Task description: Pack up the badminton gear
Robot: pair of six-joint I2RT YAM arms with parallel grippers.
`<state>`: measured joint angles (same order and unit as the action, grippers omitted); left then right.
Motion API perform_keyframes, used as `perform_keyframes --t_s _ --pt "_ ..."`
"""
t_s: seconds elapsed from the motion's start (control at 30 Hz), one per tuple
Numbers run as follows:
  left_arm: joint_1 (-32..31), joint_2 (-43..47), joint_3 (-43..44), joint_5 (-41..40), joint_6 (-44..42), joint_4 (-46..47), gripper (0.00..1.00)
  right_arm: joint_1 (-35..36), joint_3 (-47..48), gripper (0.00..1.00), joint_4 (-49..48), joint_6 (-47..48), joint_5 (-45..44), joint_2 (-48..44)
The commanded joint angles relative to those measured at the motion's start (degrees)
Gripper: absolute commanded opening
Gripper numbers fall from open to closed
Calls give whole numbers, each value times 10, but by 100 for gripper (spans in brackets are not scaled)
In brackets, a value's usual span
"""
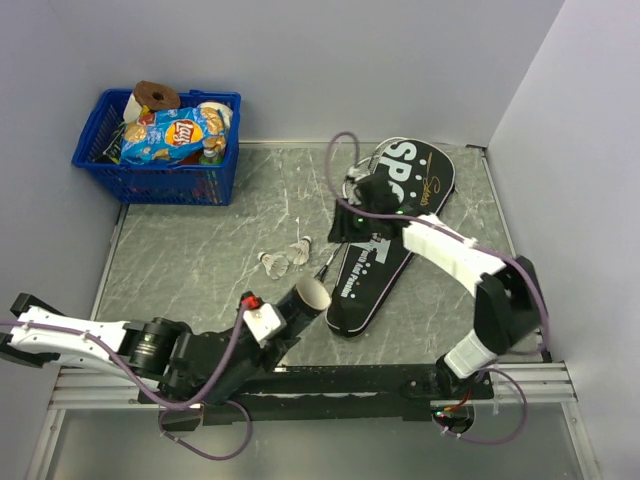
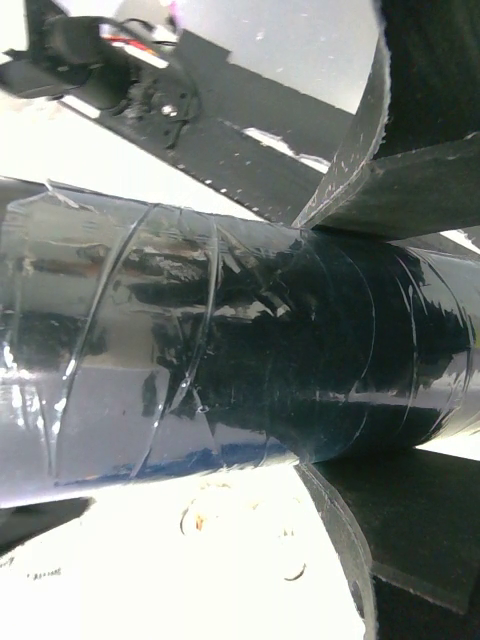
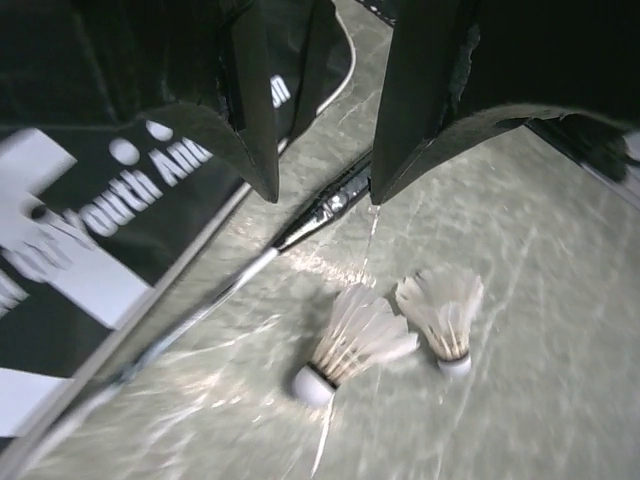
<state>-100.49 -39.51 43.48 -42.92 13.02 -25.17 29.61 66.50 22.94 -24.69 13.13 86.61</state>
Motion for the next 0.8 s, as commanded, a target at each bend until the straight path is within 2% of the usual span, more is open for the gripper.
perform_keyframes --t_s 0.0,0.27,0.77 --pt "-6 40 17 -45 10 -6 21 37 49 51 -45 51 17 67" --pt "-7 30 22 -41 10 -12 21 104 127 59 -27 108 -52 163" --pt "-9 34 26 -36 12 -16 20 167 183 63 -11 159 -180 241"
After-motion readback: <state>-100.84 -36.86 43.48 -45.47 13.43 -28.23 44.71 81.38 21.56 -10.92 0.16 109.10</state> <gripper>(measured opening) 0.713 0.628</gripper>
